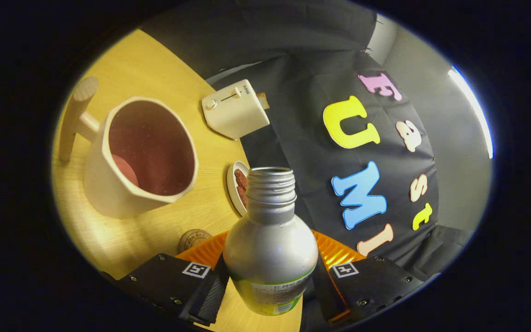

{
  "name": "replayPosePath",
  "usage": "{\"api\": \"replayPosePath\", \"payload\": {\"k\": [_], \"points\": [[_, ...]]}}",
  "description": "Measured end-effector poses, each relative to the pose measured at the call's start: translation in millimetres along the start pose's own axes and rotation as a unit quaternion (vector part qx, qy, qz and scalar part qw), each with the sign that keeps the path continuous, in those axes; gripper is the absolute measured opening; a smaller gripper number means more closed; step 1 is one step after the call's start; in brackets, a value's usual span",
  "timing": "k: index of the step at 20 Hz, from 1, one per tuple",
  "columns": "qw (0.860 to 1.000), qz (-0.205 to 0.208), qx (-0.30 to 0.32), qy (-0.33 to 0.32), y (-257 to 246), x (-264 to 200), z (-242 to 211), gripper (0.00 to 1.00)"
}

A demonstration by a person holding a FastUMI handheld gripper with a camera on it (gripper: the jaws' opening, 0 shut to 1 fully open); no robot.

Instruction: Take the bottle from table, then pour the juice into the cup, finally place the bottle on the coaster

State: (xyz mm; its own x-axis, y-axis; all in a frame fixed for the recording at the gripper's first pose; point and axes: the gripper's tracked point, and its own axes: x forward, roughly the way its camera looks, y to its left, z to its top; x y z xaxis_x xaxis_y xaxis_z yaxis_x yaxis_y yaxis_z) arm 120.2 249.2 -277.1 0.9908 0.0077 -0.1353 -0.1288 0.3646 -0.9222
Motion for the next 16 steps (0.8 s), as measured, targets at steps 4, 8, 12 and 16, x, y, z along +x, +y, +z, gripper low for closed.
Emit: {"api": "replayPosePath", "payload": {"k": [4,8,12,16], "points": [[0.998,-0.006,-0.052,-0.018,-1,-1,7,0.80],[0.995,-0.019,-0.097,-0.033,-2,-3,16,0.80],[0.991,-0.032,-0.127,-0.037,-1,-4,19,0.81],[0.985,-0.044,-0.161,-0.040,-2,-5,23,0.80]]}}
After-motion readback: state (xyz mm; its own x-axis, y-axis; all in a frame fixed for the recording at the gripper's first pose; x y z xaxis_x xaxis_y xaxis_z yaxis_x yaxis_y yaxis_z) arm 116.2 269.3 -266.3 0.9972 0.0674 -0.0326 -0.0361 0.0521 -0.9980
